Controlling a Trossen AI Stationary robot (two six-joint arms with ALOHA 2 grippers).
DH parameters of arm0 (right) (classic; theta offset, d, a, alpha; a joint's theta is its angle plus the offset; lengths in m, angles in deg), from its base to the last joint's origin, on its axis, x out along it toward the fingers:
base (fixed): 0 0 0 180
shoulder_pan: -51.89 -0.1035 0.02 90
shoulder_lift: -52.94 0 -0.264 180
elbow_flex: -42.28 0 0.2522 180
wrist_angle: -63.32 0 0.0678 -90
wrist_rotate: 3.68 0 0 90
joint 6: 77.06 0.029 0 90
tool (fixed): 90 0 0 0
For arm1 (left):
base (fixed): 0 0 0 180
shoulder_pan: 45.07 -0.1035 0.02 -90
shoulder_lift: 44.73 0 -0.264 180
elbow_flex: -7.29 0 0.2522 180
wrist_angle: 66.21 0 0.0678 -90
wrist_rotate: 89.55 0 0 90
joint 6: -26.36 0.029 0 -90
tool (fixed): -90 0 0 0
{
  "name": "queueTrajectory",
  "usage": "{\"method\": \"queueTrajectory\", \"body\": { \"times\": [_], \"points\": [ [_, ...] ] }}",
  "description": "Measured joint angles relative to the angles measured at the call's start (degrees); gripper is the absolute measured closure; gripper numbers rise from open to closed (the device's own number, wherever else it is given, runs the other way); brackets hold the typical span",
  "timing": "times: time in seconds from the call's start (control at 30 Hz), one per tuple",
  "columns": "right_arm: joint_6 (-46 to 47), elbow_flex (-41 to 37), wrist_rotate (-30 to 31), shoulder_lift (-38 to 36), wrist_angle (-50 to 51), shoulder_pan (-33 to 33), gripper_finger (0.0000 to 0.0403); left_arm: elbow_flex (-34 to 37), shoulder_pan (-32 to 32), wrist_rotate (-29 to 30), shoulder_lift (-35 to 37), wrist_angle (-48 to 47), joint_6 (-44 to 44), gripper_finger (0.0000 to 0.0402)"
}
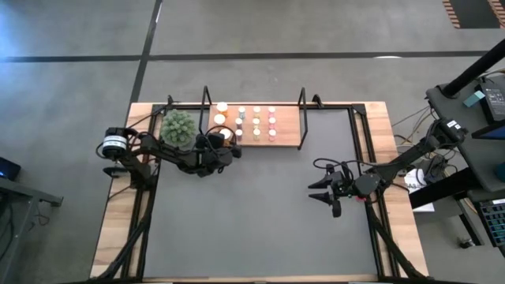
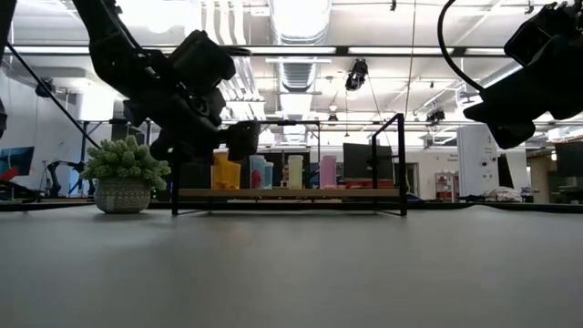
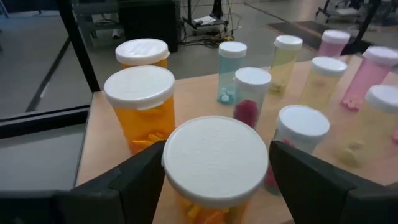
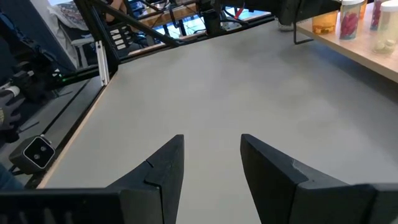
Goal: Pick and place medicine bottles onto shelf by color
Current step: Put the orange pill bottle on the shelf aligned with the other orange pill bottles
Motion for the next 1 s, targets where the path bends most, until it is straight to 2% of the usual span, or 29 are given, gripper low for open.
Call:
{"method": "queueTrajectory", "body": {
  "times": [0.27, 0.67, 1.0],
  "points": [
    [0.01, 0.00, 0.02, 0.00, 0.00, 0.00, 0.0255, -1.04, -0.02, 3.47, 0.00, -1.77, 6.60, 0.0134],
    [0.00, 0.00, 0.01, -0.01, 0.00, -0.01, 0.0255, -3.78, 0.52, 4.57, 0.00, -1.27, 15.23, 0.0134],
    [0.01, 0.00, 0.02, 0.00, 0.00, -0.02, 0.0255, -6.97, 3.60, 6.32, 0.53, -1.31, 29.94, 0.0134]
  ]
}}
